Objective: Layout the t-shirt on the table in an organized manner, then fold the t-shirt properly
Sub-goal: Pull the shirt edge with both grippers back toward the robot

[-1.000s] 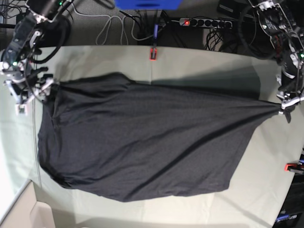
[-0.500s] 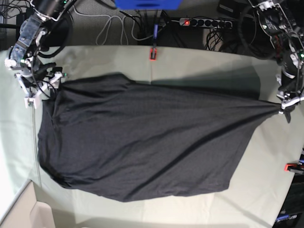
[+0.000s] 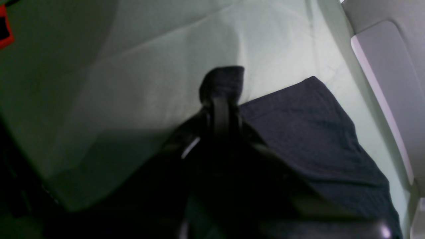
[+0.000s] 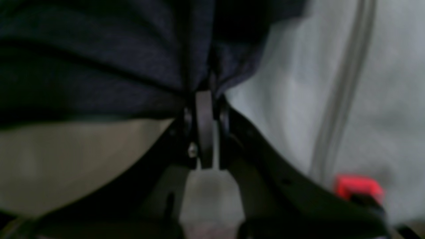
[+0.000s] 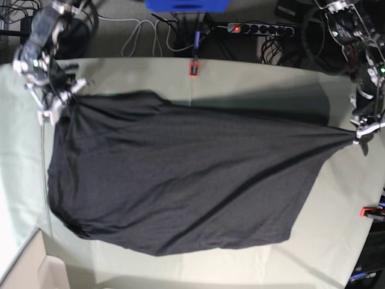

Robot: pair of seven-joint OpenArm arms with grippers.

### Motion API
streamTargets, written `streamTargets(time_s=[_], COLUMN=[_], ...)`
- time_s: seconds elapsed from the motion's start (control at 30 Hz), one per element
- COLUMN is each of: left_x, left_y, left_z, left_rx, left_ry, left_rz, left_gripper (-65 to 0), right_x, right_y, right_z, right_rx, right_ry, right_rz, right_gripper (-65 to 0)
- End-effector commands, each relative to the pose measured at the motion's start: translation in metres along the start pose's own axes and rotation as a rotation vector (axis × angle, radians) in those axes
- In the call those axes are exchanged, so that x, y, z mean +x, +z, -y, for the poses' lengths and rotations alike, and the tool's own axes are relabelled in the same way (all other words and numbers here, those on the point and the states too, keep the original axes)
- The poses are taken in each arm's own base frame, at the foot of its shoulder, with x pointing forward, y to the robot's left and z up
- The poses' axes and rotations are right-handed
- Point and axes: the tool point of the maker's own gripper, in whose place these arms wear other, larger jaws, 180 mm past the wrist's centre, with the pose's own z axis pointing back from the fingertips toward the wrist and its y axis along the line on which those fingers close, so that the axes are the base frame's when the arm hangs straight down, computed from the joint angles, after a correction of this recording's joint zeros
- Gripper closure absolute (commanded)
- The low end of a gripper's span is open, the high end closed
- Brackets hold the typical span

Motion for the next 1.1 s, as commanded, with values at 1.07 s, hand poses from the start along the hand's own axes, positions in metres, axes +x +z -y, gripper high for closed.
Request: streamTargets(time_s=[1.07], left_x=[0.002], left_y=[0.029], left_z=[-0.025], left_rx=[0.039], left_ry=[-0.072], left_rz=[0.014], left_gripper=[-0.1], right_x=[-0.097], right_y=[0.114], right_z=[-0.018], right_rx=[-0.066], right_ry=[0.109], right_rz=[-0.177], right_gripper=[0.0])
